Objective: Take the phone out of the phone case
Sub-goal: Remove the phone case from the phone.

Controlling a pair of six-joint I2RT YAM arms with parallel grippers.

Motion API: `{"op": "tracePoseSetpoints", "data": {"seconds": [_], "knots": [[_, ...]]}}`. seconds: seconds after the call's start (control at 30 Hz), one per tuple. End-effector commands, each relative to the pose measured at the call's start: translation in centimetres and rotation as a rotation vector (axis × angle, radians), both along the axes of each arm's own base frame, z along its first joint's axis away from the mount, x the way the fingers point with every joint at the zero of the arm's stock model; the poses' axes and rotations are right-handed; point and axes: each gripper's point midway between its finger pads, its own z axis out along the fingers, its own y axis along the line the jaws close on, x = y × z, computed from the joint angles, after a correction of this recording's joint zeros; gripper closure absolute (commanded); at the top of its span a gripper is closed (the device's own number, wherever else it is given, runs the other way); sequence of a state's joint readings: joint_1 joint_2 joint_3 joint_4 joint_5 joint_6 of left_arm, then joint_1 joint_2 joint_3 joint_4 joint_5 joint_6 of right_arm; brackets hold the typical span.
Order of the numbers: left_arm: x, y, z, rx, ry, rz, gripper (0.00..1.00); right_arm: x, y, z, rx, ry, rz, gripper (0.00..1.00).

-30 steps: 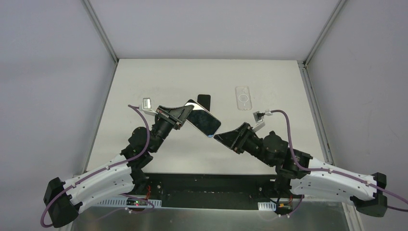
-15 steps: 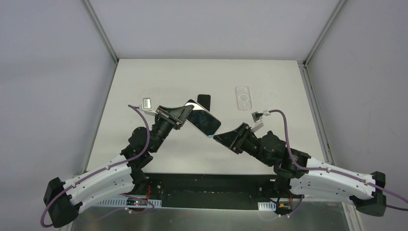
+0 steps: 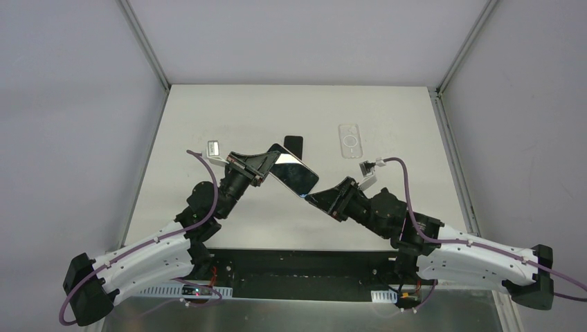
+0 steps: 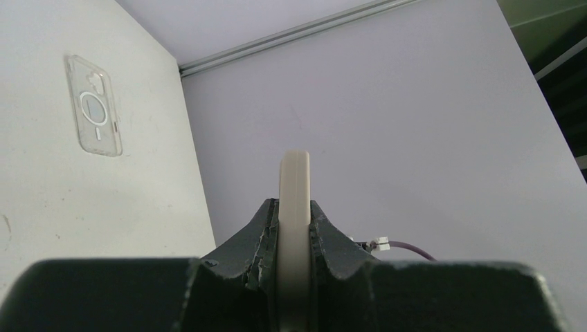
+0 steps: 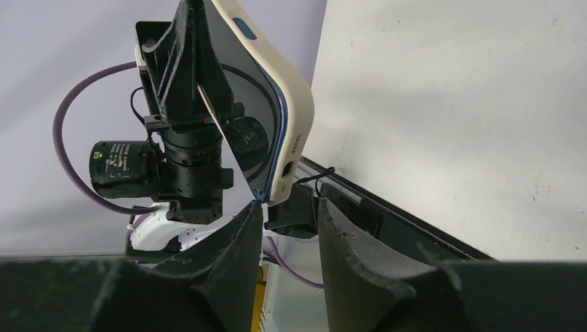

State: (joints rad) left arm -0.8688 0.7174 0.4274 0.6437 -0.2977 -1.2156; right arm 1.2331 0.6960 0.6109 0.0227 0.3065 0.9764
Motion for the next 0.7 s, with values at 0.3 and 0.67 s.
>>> {"op": "tracePoseSetpoints", "data": {"seconds": [0.3, 0.67], "knots": [[-0.86, 0.96, 5.52, -0.139, -0.101, -0.006, 1.00, 0.16, -0.23, 1.25, 0.071, 0.000, -0.021, 0.57], [-0.83, 0.89, 5.60, -0.138, -0.102, -0.007, 1.00, 0.14, -0.39, 1.19, 0.080, -0.001, -0.023, 0.60]]}}
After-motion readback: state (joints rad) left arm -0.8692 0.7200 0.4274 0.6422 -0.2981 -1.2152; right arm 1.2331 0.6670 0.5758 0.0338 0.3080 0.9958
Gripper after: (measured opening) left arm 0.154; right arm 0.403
